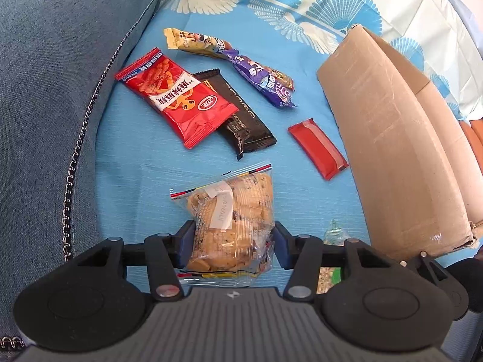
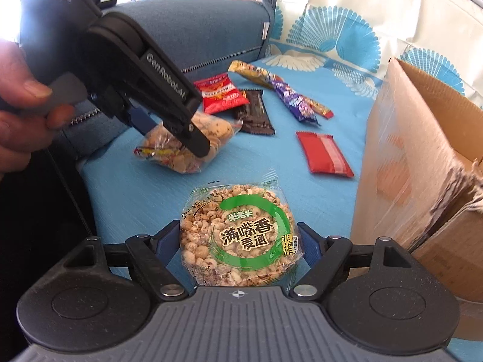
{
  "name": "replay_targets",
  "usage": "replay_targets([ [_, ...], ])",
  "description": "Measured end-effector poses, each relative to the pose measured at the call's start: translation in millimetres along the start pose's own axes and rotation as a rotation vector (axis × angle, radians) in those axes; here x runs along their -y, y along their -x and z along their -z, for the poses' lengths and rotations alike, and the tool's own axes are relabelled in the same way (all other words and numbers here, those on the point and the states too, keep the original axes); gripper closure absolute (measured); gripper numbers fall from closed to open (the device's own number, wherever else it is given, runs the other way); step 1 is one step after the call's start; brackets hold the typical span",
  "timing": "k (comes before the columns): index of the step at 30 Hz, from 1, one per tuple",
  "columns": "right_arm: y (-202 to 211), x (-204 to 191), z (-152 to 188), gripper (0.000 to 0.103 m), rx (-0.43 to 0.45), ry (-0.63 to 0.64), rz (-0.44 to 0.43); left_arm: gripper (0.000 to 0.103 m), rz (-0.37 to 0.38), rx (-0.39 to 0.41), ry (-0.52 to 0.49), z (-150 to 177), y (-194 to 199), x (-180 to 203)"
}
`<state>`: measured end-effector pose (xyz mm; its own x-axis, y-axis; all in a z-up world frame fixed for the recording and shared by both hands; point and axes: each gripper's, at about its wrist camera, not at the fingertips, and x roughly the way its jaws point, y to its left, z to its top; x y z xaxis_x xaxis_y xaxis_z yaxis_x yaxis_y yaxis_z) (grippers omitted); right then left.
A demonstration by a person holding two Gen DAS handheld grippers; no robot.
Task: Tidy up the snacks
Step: 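Carry the nut pack with the right gripper while the left gripper carries the cookie bag to the box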
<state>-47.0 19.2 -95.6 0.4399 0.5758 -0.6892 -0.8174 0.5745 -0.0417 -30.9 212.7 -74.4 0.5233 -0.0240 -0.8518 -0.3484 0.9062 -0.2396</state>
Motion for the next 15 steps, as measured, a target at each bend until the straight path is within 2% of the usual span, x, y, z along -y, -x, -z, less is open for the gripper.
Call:
replay_targets([
  [3, -2.6, -0.3, -0.1, 0.022, -0.009, 0.001, -0.001, 0.045, -0.004, 0.003, -0.003, -0.6, -0.1, 0.9],
  [9, 8.6, -0.3, -1.3, 0.022, 0.036, 0.0, 0.003, 0.045, -0.006, 0.06, -0.005, 2.3, 8.9, 1.3],
  [15, 34.6, -0.3, -5.2, 0.022, 0.113, -0.01, -0.003, 0.045, 0.013, 0.208, 0.001, 11.3, 37.0, -0.8],
])
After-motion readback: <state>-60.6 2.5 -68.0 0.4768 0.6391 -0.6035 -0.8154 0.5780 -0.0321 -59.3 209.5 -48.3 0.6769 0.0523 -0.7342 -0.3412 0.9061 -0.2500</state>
